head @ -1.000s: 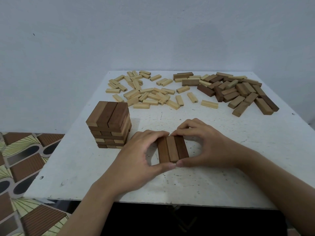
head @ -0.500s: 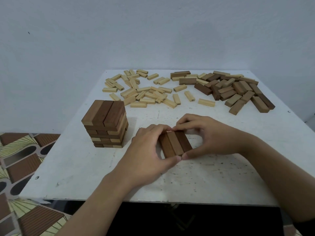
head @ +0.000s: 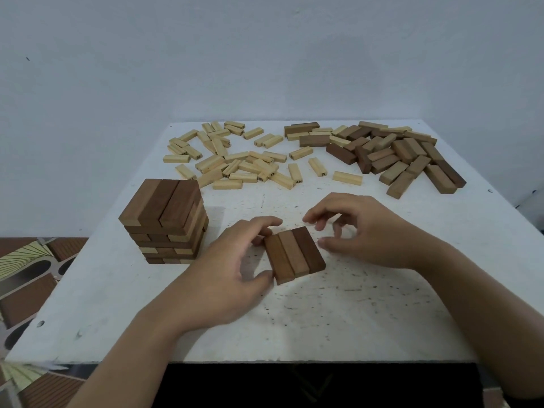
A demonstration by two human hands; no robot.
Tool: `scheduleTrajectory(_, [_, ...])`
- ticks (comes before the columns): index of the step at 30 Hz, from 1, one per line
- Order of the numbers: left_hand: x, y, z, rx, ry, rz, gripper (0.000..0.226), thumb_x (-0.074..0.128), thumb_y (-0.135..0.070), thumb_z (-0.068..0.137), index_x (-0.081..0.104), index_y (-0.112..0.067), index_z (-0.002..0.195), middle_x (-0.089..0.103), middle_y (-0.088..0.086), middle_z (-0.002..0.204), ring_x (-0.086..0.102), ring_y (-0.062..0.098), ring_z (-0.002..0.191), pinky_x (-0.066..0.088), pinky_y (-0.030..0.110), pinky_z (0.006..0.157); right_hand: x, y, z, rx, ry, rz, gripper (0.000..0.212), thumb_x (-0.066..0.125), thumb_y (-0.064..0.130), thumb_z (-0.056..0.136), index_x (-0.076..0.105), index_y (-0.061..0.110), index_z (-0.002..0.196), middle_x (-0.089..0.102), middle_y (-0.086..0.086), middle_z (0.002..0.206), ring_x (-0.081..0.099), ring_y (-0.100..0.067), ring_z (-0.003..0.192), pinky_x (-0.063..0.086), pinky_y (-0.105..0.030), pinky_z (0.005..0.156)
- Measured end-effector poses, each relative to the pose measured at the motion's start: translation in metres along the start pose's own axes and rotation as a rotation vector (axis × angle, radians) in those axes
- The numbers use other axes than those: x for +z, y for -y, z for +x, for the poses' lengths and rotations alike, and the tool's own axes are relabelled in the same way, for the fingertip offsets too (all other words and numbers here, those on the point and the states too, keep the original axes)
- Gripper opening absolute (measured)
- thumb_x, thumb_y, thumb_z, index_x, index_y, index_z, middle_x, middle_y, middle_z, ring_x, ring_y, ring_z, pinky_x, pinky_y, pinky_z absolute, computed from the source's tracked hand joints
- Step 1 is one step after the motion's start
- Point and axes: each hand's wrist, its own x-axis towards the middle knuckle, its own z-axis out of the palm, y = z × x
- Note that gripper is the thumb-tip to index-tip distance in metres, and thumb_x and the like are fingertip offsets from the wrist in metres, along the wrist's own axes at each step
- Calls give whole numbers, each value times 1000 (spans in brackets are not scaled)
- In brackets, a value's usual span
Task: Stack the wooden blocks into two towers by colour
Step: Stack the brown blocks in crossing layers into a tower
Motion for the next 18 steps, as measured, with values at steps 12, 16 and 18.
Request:
scheduleTrajectory(12, [13,-10,13,32,-5,111,81,69,-51,89,19,-53,152,34,-34,140,37,-2,119,38,39,109,17,4,1,-76,-117,83,44,50,-13,95,69,17,122,73,10,109,65,4,106,49,-10,91])
scheduleTrajectory(16, [18,-9,15,24,-56,71,86,73,-57,83,20,-53,150,42,-31,130,41,0,113,40,42,103,18,5,-2,-55,-52,182,53,43,-14,96,60,18,134,72,9,118,64,0,117,50,-19,100])
scheduleTrajectory(18, [21,-6,15,-5,-74,64,87,72,-65,78,23,-52,150,42,-28,125,46,5,114,42,43,102,17,7,-3,-63,-25,202,47,46,-6,99,57,18,137,70,9,121,62,-3,120,50,-22,101])
